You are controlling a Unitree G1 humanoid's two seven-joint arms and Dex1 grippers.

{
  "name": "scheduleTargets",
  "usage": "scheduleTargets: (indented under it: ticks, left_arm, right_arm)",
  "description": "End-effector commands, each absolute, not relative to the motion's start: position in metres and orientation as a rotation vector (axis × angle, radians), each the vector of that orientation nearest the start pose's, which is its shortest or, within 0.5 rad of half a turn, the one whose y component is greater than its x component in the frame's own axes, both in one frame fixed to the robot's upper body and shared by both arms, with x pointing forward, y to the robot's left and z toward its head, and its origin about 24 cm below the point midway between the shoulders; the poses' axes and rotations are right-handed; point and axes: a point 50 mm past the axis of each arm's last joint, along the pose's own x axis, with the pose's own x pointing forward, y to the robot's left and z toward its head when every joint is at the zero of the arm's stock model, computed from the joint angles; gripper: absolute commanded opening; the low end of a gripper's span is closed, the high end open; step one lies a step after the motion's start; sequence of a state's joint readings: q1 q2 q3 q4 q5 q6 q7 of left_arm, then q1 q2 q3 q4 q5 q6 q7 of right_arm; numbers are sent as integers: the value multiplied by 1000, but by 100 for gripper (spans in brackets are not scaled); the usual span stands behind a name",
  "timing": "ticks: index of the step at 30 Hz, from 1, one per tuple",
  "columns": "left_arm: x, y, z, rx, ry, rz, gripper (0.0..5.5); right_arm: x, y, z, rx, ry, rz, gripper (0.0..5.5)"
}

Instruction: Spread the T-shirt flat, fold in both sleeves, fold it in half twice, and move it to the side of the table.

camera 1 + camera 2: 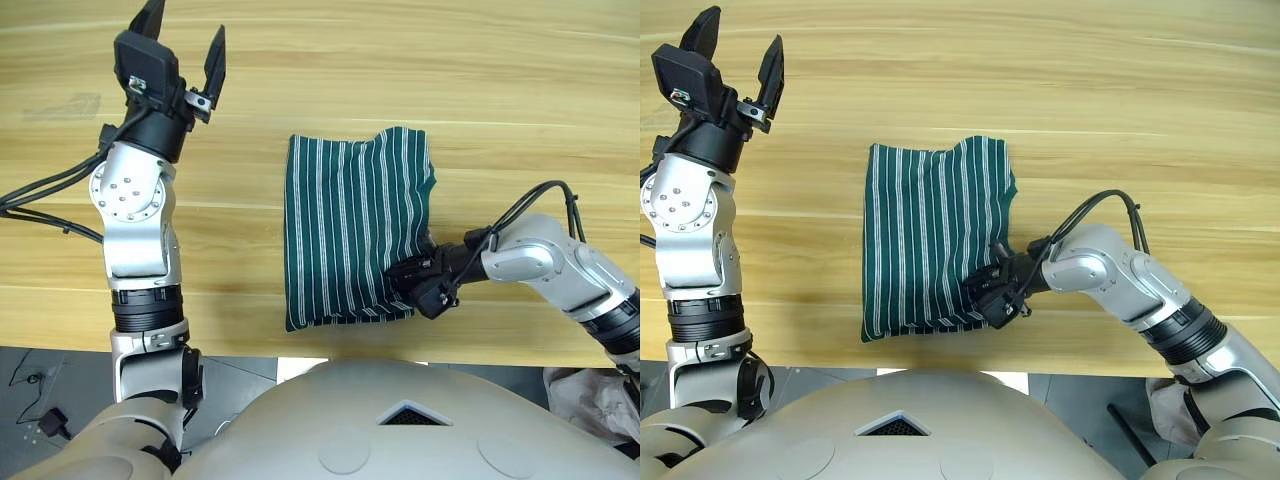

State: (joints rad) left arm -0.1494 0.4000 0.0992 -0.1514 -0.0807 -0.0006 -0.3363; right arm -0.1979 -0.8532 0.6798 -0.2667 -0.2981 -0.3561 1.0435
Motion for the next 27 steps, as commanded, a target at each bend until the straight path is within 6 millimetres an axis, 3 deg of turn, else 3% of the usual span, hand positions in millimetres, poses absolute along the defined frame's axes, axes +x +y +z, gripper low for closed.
scheduleTargets:
  ticks: [1,5,9,12,14,16,19,22,24,25,27]
  left_arm:
    - [267,201,127,383,-231,-329,321]
    - [263,200,120,381,-204,-345,321]
    - [262,200,123,395,-206,-367,321]
    - [258,211,128,414,-205,-359,321]
    - [255,220,129,426,-196,-339,321]
    - [253,224,128,437,-184,-333,321]
    - [243,217,118,505,-143,-420,321]
    - [218,222,100,800,-111,-548,321]
    - [196,235,88,1040,-85,-630,321]
    - [186,240,84,1150,-82,-675,321]
    - [167,246,78,1279,-84,-767,321]
  right_arm:
    - [182,-127,42,-1288,85,1784,129]
    - [189,-131,49,-1199,97,1711,129]
    - [168,-130,85,-760,59,1757,129]
    - [147,-135,122,-359,12,1811,129]
    - [141,-139,140,-213,-28,1812,129]
    - [141,-141,148,-173,-43,1793,129]
    - [152,-142,144,-252,-72,1680,129]
    - [186,-156,124,-483,-177,1288,129]
    - [199,-181,106,-784,-291,1128,129]
    - [199,-194,96,-995,-350,1121,129]
    - [191,-211,82,-1151,-417,1173,129]
